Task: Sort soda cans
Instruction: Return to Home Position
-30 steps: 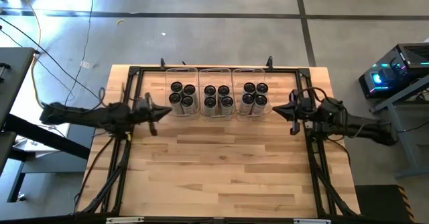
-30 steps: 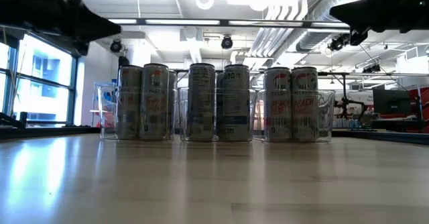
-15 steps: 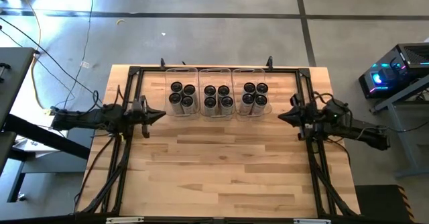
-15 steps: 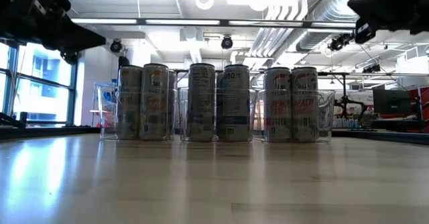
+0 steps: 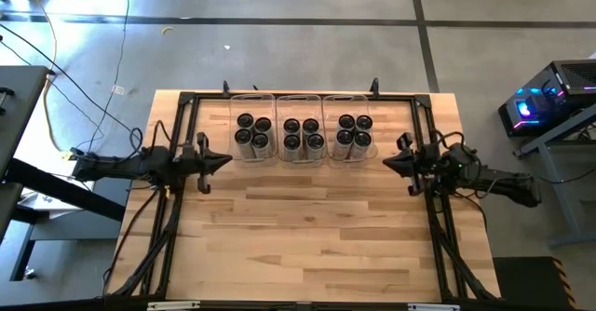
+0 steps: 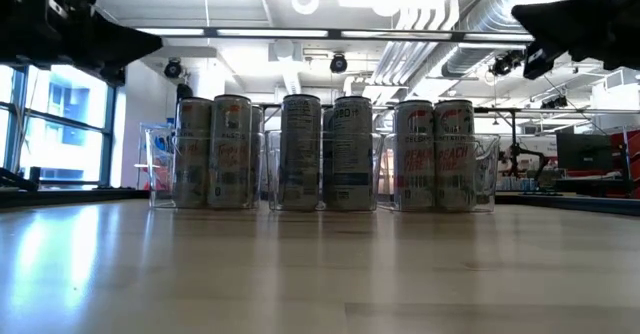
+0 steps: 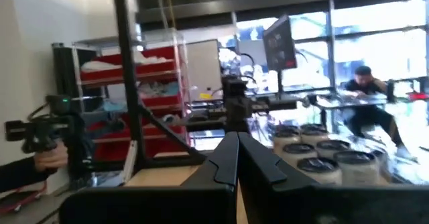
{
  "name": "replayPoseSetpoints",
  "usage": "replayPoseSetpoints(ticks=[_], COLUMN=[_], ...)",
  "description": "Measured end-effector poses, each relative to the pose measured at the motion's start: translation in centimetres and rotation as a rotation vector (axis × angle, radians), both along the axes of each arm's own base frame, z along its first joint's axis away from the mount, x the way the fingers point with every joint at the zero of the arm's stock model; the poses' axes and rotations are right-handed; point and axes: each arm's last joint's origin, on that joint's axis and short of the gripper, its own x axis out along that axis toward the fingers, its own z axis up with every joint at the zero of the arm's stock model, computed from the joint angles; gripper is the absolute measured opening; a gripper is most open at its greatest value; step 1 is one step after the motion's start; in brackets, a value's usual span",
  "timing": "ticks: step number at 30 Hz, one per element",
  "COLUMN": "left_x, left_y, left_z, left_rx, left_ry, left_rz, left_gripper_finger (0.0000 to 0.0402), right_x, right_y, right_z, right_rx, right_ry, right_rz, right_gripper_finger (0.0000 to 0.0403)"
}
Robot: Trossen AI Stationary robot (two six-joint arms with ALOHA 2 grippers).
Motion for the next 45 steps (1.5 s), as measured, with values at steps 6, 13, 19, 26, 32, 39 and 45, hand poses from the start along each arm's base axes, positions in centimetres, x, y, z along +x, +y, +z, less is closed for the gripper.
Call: replayPoseSetpoints(ticks=[6, 13, 19, 26, 32, 39, 45], left_x=[0.2, 0.2, 0.2, 0.2, 0.2, 0.2, 0.2], left_y=[0.0, 0.0, 0.0, 0.0, 0.0, 0.0, 0.0], left_z=[-0.6, -0.6, -0.6, -0.6, -0.6, -0.6, -0.7], left_rx=[0.0, -0.021, -0.021, -0.021, -0.021, -0.02, 0.165], left_ry=[-0.003, -0.005, -0.006, -0.006, -0.006, -0.005, 0.036], left_rz=[0.008, 0.011, 0.011, 0.011, 0.011, 0.012, 0.029], left_gripper_finger=[0.0, 0.0, 0.0, 0.0, 0.0, 0.0, 0.0], right_x=[0.3, 0.5, 0.6, 0.6, 0.6, 0.6, 0.6], right_y=[-0.2, 0.1, 0.1, 0.1, 0.1, 0.1, 0.1], right_z=[-1.0, -2.5, -2.6, -2.6, -2.6, -2.6, -2.6], right_rx=[0.103, 0.133, 0.136, 0.138, 0.043, -0.059, -0.04], right_ry=[0.098, 0.259, 0.273, 0.273, 0.275, 0.275, 0.275], right_rz=[-0.112, -0.092, -0.096, -0.096, -0.111, -0.126, -0.123], right_gripper_finger=[0.0, 0.0, 0.0, 0.0, 0.0, 0.0, 0.0])
